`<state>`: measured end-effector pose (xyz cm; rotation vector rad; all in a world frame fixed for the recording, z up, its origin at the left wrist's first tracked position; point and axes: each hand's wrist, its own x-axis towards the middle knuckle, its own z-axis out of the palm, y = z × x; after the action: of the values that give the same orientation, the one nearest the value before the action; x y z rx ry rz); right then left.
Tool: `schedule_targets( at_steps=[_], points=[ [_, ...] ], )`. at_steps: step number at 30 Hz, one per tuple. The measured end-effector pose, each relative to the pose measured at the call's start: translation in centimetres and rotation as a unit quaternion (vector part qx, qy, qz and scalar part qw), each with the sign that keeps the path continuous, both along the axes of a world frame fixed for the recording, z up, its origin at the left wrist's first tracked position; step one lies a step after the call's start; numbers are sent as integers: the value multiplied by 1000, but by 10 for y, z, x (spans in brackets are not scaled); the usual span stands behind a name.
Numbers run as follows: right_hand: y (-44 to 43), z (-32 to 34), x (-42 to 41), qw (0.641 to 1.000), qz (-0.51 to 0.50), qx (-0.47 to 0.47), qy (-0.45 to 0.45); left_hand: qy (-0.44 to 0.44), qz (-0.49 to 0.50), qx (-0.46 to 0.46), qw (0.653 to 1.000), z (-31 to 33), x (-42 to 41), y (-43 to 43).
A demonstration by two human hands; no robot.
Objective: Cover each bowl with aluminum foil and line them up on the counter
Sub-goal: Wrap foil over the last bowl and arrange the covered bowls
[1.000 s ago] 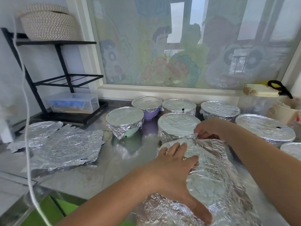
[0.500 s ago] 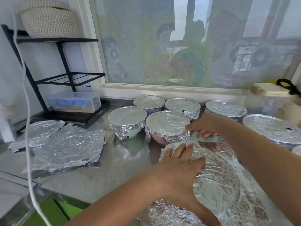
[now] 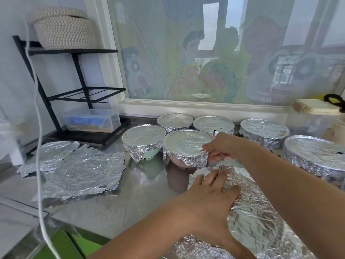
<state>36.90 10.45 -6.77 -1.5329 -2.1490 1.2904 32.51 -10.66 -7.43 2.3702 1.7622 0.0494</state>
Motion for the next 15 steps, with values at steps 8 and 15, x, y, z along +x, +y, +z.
schedule_targets(
  at_steps=[8,15],
  points=[
    [-39,37,67,969,57,231,-69,-7,9,-27,1000,0,-1,1],
    [-135,-10,138,956,126,257,-66,21,48,-30,998,1,5,-10]
  ],
)
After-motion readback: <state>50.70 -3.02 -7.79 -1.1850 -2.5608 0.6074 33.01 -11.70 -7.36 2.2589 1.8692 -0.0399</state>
